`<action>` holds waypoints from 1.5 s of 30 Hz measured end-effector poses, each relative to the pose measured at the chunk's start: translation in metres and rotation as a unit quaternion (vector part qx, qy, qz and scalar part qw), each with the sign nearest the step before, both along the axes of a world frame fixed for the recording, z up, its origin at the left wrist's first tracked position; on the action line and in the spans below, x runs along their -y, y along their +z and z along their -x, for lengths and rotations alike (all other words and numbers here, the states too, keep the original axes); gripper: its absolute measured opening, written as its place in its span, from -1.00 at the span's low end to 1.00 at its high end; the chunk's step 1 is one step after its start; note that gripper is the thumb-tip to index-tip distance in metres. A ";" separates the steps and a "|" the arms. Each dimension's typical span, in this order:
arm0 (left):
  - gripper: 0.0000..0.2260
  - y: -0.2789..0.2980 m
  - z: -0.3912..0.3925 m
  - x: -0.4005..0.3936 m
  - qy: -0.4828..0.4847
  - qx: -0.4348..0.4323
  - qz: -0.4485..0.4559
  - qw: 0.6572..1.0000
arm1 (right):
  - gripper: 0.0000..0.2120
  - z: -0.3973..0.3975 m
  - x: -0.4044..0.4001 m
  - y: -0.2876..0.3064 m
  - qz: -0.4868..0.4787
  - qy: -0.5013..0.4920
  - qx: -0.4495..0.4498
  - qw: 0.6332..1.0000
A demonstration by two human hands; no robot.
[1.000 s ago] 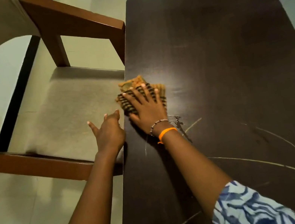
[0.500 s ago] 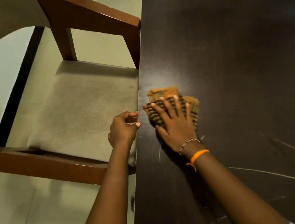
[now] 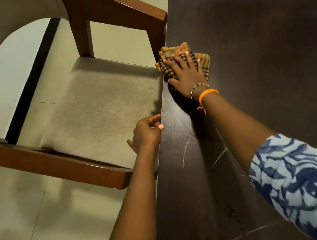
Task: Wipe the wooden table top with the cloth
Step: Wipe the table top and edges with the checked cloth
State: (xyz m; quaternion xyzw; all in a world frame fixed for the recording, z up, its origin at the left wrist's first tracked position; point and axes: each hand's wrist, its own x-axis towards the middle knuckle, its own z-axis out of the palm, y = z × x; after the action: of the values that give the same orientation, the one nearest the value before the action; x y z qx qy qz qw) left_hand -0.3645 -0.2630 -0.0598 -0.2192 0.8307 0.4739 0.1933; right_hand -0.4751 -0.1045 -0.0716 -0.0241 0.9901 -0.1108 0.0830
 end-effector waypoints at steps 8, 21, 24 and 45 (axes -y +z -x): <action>-0.68 0.004 -0.021 0.003 0.147 0.021 -0.079 0.986 | -0.45 -0.116 0.044 0.001 0.027 0.069 -0.013 0.997; -0.74 0.002 -0.044 0.013 0.085 0.021 -0.148 0.985 | -0.43 -0.193 -0.120 0.001 -0.014 -0.298 -0.025 0.954; -0.76 0.003 -0.044 0.010 0.088 0.010 -0.142 0.986 | -0.41 -0.184 -0.074 0.001 -0.020 -0.279 -0.036 0.959; -0.73 0.003 -0.063 0.017 0.034 -0.019 -0.123 0.992 | -0.39 -0.208 -0.068 0.003 -0.013 -0.261 -0.023 0.965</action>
State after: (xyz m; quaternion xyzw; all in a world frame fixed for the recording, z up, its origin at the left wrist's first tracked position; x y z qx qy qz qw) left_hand -0.3011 -0.2804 -0.0568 -0.2127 0.7617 0.5827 0.1870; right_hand -0.2673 -0.0361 -0.0690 0.2337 0.9650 -0.1155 0.0282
